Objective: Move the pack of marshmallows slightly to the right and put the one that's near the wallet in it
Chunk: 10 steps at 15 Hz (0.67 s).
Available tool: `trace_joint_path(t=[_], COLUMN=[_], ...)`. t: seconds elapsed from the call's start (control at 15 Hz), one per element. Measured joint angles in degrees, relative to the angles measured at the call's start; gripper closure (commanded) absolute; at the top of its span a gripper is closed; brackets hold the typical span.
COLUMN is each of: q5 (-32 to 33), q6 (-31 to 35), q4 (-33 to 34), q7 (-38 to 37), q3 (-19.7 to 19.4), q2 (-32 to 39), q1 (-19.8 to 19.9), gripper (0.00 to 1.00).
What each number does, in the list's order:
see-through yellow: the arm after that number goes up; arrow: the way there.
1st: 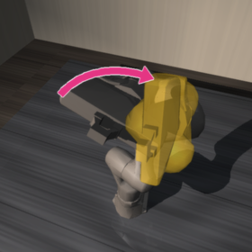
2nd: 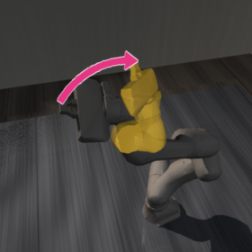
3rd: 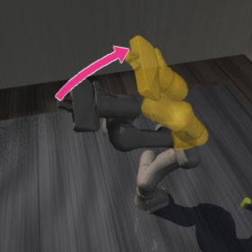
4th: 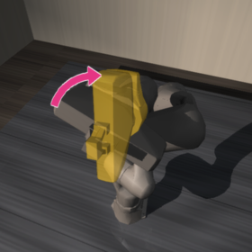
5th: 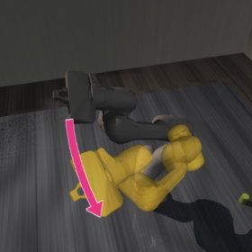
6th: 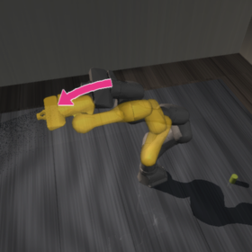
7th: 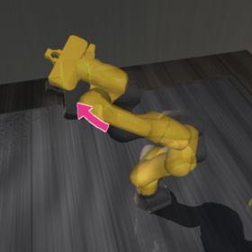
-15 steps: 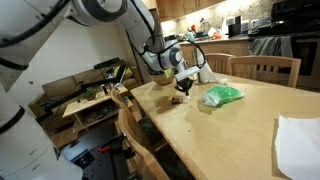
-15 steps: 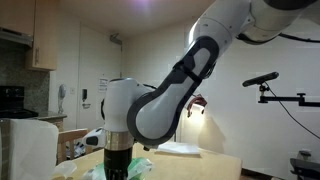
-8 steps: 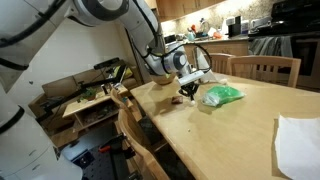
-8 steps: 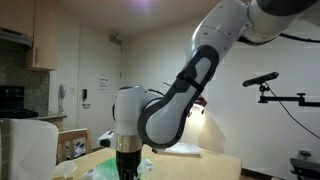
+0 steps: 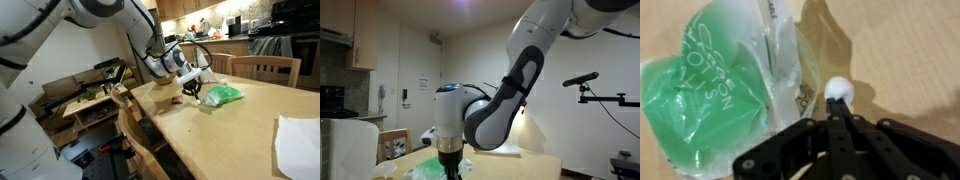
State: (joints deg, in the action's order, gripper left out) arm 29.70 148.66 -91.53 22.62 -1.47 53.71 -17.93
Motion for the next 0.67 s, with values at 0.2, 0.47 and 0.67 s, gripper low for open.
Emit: trace_joint_path(t=[0.2, 0.47, 0.67], q5=[1.90, 5.60, 8.67], q6=[0.00, -0.72, -2.96], q4=[-0.41, -0.94, -0.99], q7=[-3.09, -6.77, -9.73], q3=[-1.54, -3.33, -3.82], q2=[0.00, 0.09, 0.10], q1=[-1.15, -2.43, -3.99], gripper=[1.00, 1.00, 1.00])
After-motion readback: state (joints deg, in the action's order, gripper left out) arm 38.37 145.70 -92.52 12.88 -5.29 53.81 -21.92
